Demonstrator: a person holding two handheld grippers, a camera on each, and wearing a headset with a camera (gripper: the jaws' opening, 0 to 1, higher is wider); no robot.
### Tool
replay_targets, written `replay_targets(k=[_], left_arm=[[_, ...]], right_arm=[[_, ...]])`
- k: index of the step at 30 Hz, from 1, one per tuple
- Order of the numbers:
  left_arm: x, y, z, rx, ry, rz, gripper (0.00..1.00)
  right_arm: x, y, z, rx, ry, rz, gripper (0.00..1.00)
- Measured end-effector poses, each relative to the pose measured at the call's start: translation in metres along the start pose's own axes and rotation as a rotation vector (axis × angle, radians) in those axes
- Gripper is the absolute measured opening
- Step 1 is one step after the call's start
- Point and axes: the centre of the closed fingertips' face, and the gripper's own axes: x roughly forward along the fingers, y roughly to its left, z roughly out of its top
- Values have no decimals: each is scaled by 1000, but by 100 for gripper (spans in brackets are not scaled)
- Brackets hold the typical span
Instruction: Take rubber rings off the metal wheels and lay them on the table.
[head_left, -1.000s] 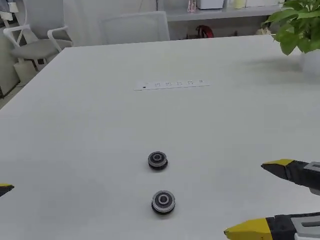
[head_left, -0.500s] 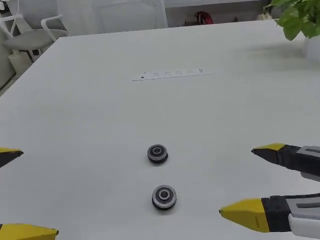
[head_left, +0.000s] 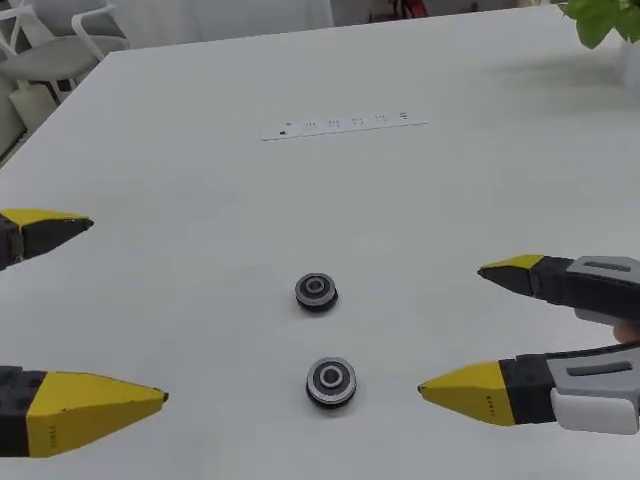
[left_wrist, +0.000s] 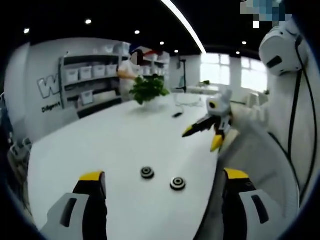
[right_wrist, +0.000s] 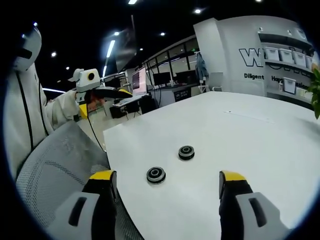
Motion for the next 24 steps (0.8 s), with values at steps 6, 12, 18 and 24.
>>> replay_targets(k=[6,12,18,24], left_arm=[[14,-3,14,51,-15,-39,95],[31,-6,26,77,-46,-72,93],[50,-11,34,98,-72,-110,90],[67,-16,22,108,-38,-155,86]], right_arm=[[6,-1,5,-9,-16,20,79],[17,2,8,-7,-45,46,77],[26,8,8,-4,-60,81,75],[34,13,7,-24,-60,117,72]])
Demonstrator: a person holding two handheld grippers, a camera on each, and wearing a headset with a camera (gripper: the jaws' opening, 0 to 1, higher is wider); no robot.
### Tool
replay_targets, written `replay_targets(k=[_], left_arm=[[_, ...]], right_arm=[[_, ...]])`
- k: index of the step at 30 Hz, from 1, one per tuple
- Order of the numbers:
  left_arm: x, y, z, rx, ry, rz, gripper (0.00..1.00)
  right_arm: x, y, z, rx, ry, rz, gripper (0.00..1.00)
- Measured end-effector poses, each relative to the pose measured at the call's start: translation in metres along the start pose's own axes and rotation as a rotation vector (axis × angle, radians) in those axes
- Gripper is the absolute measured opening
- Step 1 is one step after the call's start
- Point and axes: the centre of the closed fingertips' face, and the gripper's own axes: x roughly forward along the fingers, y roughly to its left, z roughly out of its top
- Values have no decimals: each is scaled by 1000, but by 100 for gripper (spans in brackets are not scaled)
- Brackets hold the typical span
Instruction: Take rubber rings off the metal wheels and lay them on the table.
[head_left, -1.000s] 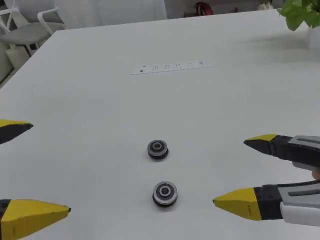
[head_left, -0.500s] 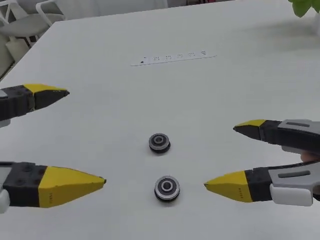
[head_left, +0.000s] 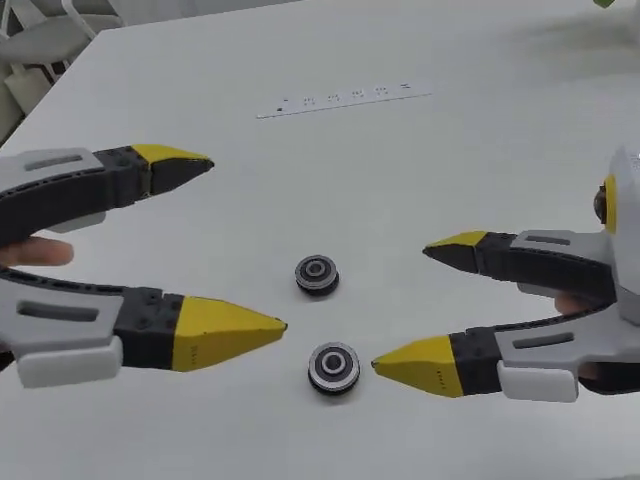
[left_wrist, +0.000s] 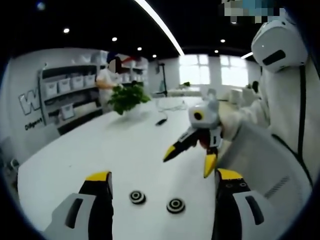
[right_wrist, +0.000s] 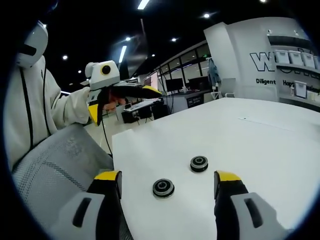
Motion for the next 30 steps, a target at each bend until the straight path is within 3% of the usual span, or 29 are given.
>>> replay_targets(k=[9,17,30], left_arm=[[18,-3,-18,5,-2,-18,73],[33,-10,-39,-9,30,-52,60],[48,-19,-63,-28,72,-95,49]], right_arm=[[8,1,-8,-24,19,41,68],[16,1,-18,-47,46,69,63],[25,0,-30,-77,66,98,60]])
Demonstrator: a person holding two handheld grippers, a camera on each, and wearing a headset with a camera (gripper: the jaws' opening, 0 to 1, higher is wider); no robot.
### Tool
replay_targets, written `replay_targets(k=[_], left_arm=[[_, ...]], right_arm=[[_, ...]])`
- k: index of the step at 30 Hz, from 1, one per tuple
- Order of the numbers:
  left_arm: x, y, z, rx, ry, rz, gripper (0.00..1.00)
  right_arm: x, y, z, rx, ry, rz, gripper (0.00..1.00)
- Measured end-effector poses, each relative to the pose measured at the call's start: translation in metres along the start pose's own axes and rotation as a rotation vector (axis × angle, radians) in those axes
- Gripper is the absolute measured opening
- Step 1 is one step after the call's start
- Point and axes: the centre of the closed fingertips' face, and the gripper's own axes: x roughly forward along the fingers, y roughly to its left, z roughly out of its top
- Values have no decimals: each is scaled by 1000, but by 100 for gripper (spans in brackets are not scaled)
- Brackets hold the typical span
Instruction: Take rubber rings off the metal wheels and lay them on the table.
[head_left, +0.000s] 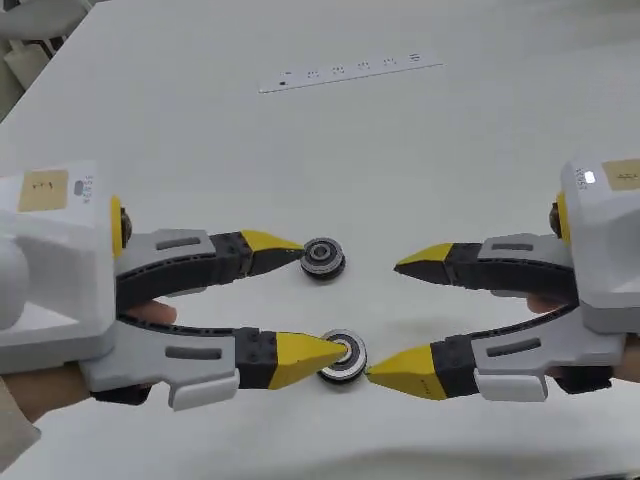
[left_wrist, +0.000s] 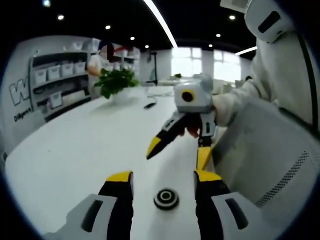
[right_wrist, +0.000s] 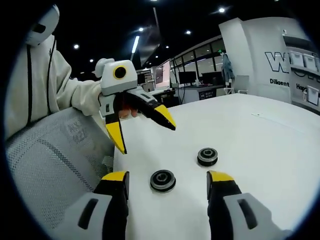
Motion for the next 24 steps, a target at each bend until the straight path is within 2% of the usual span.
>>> replay_targets(k=[4,8,19,24], left_arm=[[2,0,-5,3,8,0,46],[5,1,-14,1,37,-10,40],[14,-3,-35,5,101,-39,35],[16,-6,-41,-1,113,-52,33]], right_arm=[[3,2,-4,-11,8,20,53],[8,4,-10,-28,23,33,52],[19,9,-21,-47,57,82,41],[22,10,-26,-45,69,91,37]])
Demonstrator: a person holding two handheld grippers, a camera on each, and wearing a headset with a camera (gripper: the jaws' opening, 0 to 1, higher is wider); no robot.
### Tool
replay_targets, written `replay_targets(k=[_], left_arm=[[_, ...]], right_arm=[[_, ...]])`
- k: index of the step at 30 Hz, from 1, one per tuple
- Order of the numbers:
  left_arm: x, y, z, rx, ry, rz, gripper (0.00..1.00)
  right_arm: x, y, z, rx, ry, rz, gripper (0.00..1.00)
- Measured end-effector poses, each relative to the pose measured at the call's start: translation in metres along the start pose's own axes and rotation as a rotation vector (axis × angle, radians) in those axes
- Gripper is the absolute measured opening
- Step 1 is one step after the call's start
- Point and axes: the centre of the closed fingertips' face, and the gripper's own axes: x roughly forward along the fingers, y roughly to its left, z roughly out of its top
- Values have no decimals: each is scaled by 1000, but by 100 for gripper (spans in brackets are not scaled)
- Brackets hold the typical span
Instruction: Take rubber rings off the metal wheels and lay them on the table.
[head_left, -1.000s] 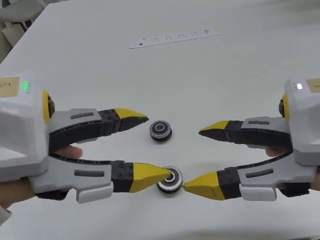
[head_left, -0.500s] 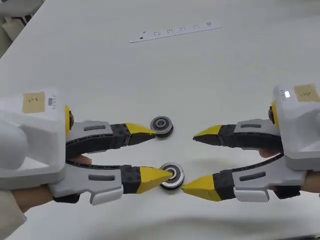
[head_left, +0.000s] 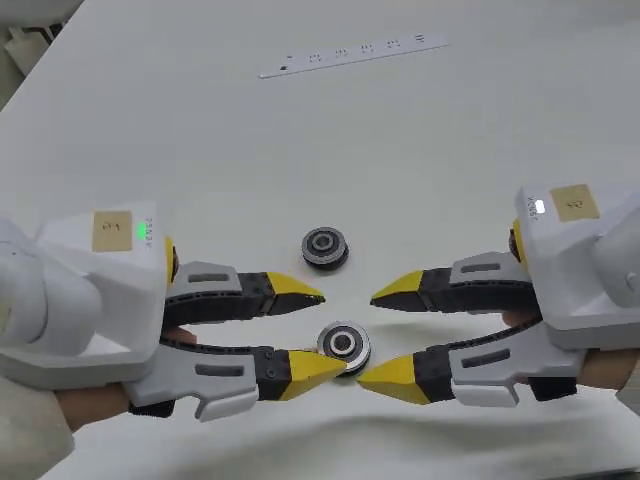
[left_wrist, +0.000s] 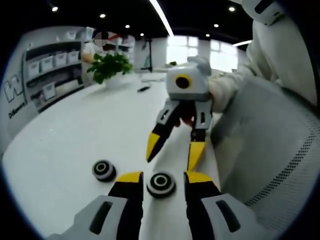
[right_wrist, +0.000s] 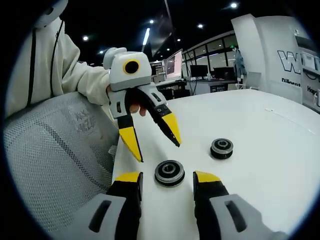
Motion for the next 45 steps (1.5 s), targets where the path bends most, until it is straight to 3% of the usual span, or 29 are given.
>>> replay_targets(k=[13,23,34,35,45], left_arm=[[12,-1,-13,-24,22,-2,23],[15,2,-16,-53,13,17,17],[21,6,-21,-10,22,46,15],[22,4,-20,-32,18,41,15],[21,4,-22,-20,12,45,14]], right_arm=[[7,-1,-13,9,36,12,24],[10,-4,-18,21,51,4,22],[13,-5,-18,22,51,3,21],[13,-5,-18,23,50,0,21],[13,-5,-17,9,47,1,20]])
